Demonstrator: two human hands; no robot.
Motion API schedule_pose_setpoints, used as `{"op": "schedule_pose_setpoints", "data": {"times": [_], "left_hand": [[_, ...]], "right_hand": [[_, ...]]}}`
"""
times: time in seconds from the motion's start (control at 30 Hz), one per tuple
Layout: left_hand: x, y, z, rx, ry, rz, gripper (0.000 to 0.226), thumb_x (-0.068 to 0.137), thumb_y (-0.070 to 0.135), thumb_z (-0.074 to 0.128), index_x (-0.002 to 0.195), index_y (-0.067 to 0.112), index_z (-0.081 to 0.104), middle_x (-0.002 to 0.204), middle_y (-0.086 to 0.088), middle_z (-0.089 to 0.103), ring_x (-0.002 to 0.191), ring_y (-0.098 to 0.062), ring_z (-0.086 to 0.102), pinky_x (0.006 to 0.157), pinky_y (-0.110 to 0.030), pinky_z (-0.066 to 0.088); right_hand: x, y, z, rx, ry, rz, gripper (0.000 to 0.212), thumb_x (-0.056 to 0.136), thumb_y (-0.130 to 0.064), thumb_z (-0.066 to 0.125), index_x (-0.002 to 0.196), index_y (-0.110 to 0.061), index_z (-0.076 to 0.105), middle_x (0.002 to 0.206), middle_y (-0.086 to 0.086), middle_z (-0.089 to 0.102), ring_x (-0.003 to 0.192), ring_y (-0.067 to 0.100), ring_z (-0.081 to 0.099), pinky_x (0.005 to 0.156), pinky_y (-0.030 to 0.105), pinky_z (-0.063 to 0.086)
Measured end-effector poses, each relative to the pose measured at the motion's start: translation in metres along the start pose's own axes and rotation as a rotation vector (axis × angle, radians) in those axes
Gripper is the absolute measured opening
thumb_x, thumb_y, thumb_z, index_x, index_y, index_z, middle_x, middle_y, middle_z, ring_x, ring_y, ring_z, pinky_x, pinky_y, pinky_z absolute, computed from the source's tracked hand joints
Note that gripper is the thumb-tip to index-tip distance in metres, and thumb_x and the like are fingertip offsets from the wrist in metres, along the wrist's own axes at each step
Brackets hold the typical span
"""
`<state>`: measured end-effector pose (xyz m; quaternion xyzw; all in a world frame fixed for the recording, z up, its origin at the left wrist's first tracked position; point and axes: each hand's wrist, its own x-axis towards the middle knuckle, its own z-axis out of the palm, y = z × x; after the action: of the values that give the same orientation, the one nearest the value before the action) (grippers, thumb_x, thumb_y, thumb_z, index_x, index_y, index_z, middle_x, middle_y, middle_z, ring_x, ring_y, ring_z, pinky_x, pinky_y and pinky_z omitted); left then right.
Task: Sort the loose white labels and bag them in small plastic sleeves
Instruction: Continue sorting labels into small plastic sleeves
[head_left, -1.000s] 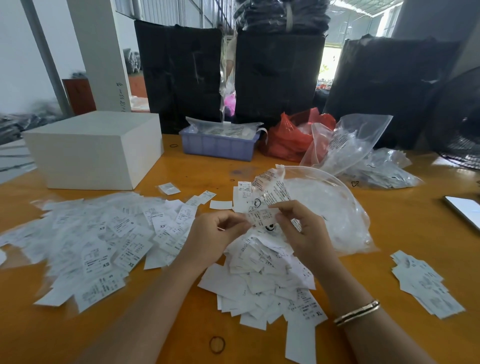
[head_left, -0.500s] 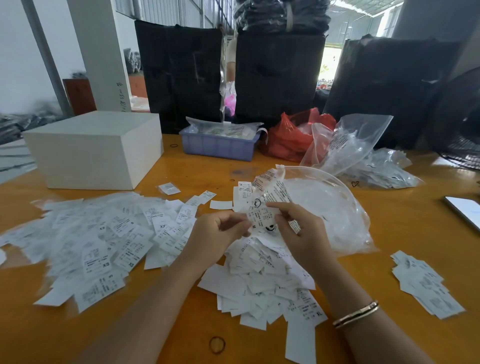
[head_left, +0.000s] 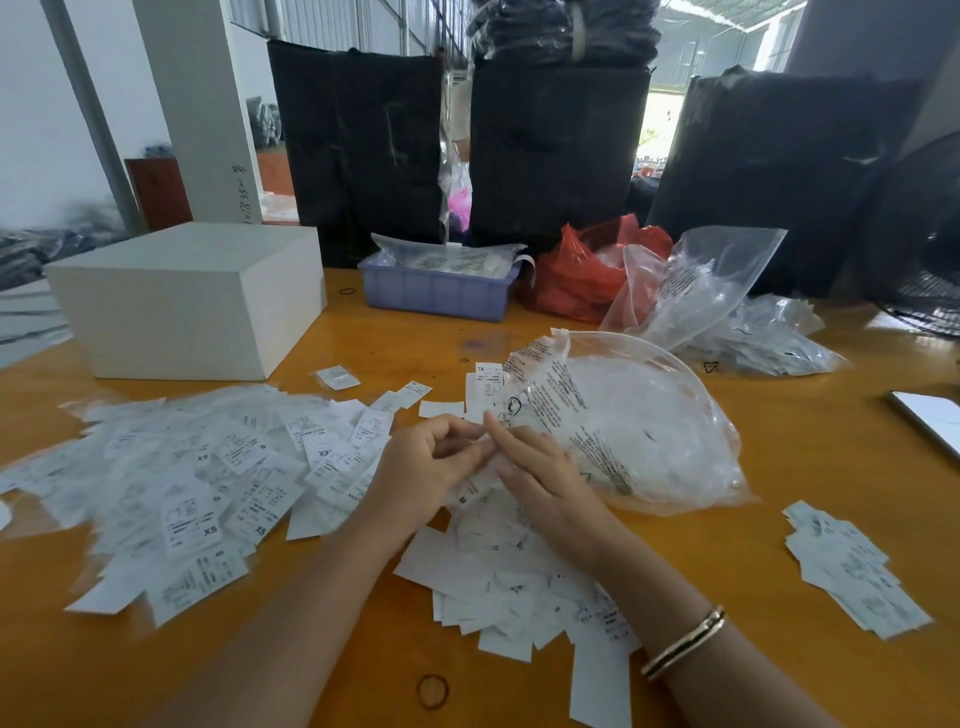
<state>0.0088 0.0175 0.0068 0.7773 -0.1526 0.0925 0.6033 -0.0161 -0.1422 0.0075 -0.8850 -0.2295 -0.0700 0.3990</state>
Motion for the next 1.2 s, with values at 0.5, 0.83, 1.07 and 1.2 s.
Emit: {"op": "schedule_pose_setpoints", "data": {"times": [0.5,0.83,1.07,1.2], "left_hand": [[0.006,-0.014,-0.036,0.812,0.275,-0.131,0.021,0.090,0.025,0.062,0.112,0.023,0.063,0.108,0.001,0.069,0.083,-0.011,0.059,0.059,-0.019,0.044],[0.007,-0.022,-0.002,1.032,-0.170,0.299,0.053,0.094,0.015,0.051,0.140,0.038,0.039,0.148,0.018,0.035,0.138,-0.010,0.024,0.110,-0.036,0.018],[0.012,-0.026,-0.006,0.965,-0.094,0.334,0.024,0.094,0.033,0.055,0.115,0.036,0.066,0.111,0.017,0.068,0.105,-0.006,0.054,0.090,-0.027,0.031],[0.009,-0.018,-0.005,0.746,0.097,0.342,0.013,0.090,0.025,0.063,0.097,0.021,0.073,0.090,0.007,0.072,0.078,-0.011,0.060,0.075,-0.035,0.050]], "right_hand": [[0.009,0.066,-0.044,-0.560,0.371,0.529,0.042,0.095,-0.021,0.040,0.137,-0.021,0.046,0.143,0.000,0.044,0.135,0.020,0.032,0.112,0.039,0.014],[0.012,0.064,-0.039,-0.664,0.272,0.542,0.040,0.094,-0.016,0.033,0.129,-0.022,0.053,0.127,0.000,0.055,0.124,0.021,0.041,0.109,0.039,0.015],[0.011,0.060,-0.037,-0.654,0.450,0.440,0.038,0.094,-0.020,0.045,0.132,-0.026,0.052,0.135,-0.004,0.050,0.129,0.017,0.036,0.110,0.037,0.012],[0.009,0.043,-0.030,-0.574,0.613,0.139,0.031,0.089,-0.015,0.055,0.117,-0.025,0.063,0.118,-0.007,0.059,0.112,0.014,0.047,0.095,0.031,0.018]]}}
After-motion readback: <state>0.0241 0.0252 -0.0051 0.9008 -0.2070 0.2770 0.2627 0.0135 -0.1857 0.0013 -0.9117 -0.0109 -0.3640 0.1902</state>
